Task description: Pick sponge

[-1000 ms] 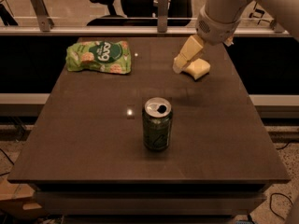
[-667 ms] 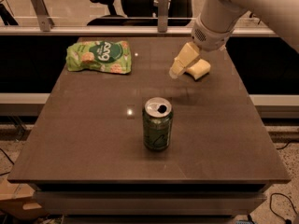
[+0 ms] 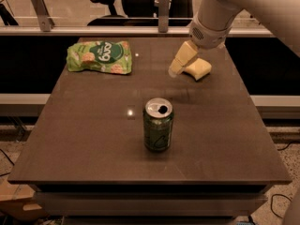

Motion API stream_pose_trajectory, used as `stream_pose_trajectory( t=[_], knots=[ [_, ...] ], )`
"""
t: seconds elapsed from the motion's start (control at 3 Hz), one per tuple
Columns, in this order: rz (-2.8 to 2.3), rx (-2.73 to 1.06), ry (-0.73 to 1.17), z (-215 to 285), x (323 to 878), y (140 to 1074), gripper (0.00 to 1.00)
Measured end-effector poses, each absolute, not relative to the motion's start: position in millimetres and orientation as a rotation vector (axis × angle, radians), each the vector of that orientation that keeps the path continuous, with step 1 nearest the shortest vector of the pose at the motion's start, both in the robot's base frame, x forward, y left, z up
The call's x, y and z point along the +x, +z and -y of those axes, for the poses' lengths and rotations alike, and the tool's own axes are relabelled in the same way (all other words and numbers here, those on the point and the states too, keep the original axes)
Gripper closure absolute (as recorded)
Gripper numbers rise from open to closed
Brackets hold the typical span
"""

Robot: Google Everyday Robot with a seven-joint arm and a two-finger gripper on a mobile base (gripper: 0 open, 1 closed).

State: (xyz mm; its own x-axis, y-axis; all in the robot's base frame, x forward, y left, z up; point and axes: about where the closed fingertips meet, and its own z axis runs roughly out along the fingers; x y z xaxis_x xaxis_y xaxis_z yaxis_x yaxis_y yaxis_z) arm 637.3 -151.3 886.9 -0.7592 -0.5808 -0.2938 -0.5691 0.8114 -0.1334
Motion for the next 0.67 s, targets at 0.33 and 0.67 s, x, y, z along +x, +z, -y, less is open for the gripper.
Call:
stream_pose_trajectory(
  t=[0.33,0.67],
  knots=[
    [-2.673,-0.896,-0.065,145,649,885,0.00],
    [-2.680,-0.926,-0.086,136,662,878,0.00]
  ],
)
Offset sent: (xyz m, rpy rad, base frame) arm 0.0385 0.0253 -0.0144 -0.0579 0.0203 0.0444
